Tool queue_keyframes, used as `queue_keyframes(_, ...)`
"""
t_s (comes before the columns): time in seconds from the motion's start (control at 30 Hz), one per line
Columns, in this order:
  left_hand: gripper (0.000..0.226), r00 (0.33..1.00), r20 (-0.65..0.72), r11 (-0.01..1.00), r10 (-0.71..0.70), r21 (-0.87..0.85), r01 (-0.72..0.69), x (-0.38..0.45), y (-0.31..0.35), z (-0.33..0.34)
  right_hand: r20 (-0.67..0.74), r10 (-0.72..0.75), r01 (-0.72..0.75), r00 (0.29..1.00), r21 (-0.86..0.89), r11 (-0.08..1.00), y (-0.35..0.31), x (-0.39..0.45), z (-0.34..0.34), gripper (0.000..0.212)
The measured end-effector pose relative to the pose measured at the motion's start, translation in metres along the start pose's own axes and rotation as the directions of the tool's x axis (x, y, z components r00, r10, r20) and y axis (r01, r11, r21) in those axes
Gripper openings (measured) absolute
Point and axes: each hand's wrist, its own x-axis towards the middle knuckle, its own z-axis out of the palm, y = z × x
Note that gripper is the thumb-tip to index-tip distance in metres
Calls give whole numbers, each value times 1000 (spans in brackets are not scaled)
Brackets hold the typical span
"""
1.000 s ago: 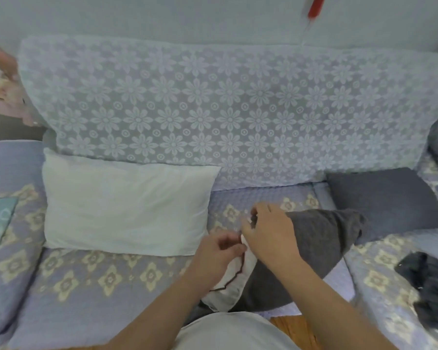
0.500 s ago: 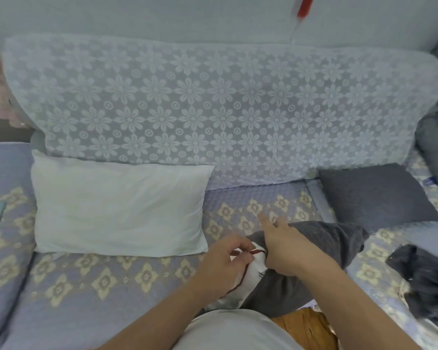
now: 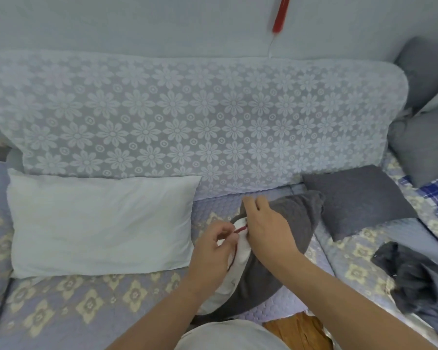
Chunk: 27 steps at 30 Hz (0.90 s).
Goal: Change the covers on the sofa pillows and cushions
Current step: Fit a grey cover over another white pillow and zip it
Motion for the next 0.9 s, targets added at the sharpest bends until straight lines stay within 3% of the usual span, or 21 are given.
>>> queue_keyframes(0.13,8,995,-91,980,31,-192,-48,16,44,-19,18,-95,88,995,240,967,-2,30,-39,17)
queue_keyframes(0.27,18,959,8,951,283,-135,-279,4,95,-25,184,-136,51,973,406,912,13,47,-87,7)
queue_keyframes(0.33,15,922,94,927,375,-53,-372,-6,95,-17,298,-196,40,934,459,888,24,38,-91,13)
queue_keyframes(0.47,13,916,230,936,327,57,-349,-26,46,8,599,-216,21,771,315,949,46,5,-30,32)
queue_keyframes(0.53,11,899,324,927,293,135,-351,-37,20,14,714,-209,100,668,192,976,49,-13,15,38)
queue_keyframes(0.57,8,897,348,923,273,167,-346,-39,10,13,703,-203,136,682,151,979,49,-20,36,40)
queue_keyframes(0.63,5,915,323,919,240,227,-321,-36,-2,5,543,-88,61,835,68,996,41,-29,53,44)
queue_keyframes(0.7,5,938,271,922,218,257,-289,-29,-6,-1,235,37,-60,971,89,994,34,-32,51,54)
queue_keyframes(0.73,5,944,253,926,209,258,-275,-27,-6,-2,73,55,-64,996,120,991,32,-33,45,59)
queue_keyframes(0.8,6,952,238,933,190,257,-251,-27,-4,1,-204,24,0,979,119,993,30,-32,44,63)
queue_keyframes(0.9,10,959,202,925,198,285,-252,-30,-6,6,-349,-63,110,935,115,987,19,-23,44,60)
